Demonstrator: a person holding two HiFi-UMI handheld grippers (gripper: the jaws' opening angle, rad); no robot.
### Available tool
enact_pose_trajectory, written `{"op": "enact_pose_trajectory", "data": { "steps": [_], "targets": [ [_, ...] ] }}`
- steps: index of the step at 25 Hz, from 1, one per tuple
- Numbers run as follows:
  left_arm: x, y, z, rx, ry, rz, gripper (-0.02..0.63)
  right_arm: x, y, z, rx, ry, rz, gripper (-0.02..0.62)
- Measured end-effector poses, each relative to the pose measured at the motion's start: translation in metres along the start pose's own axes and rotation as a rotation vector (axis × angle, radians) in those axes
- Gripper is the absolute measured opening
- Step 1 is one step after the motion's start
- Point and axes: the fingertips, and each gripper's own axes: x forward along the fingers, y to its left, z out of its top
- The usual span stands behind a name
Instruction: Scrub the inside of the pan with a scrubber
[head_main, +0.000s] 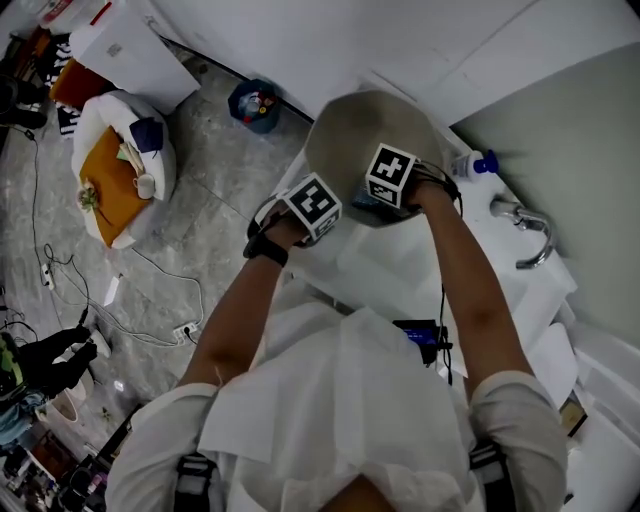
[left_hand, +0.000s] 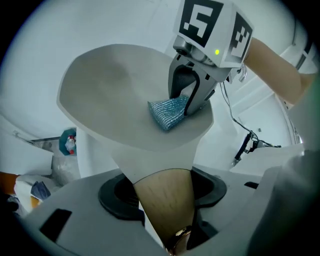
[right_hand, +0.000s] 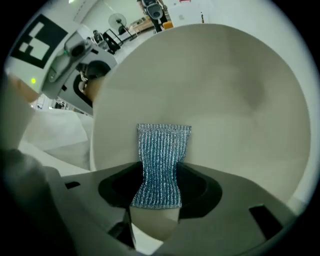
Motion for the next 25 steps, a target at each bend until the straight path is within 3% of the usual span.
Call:
{"op": "enact_pose_trajectory", "data": {
  "steps": [4,10,16,25],
  "targets": [
    [0.0,0.002,0.002,0.004,-0.007,0.005,0.259,-0.001,-0.025,-0.01,-0.003,0.016,-0.133,0.215],
    [-0.008,0.01,-0.003,0.01,-0.028,0.028,0.36,-0.014,-0.039,0.001,0.007,-0.155,-0.246,0.278],
    [-0.038,0.012,-0.001,-0.002,-0.152,0.045,0.376,-0.058,-0.049,0.008,0.142,-0.445,-0.314,0.284],
    [-0.133,0.045,0.026,-0.037,-0.456,0.204,0.376,-0.163,-0.036,-0.019,0.337,-0.983,-0.431,0.282]
  ]
}}
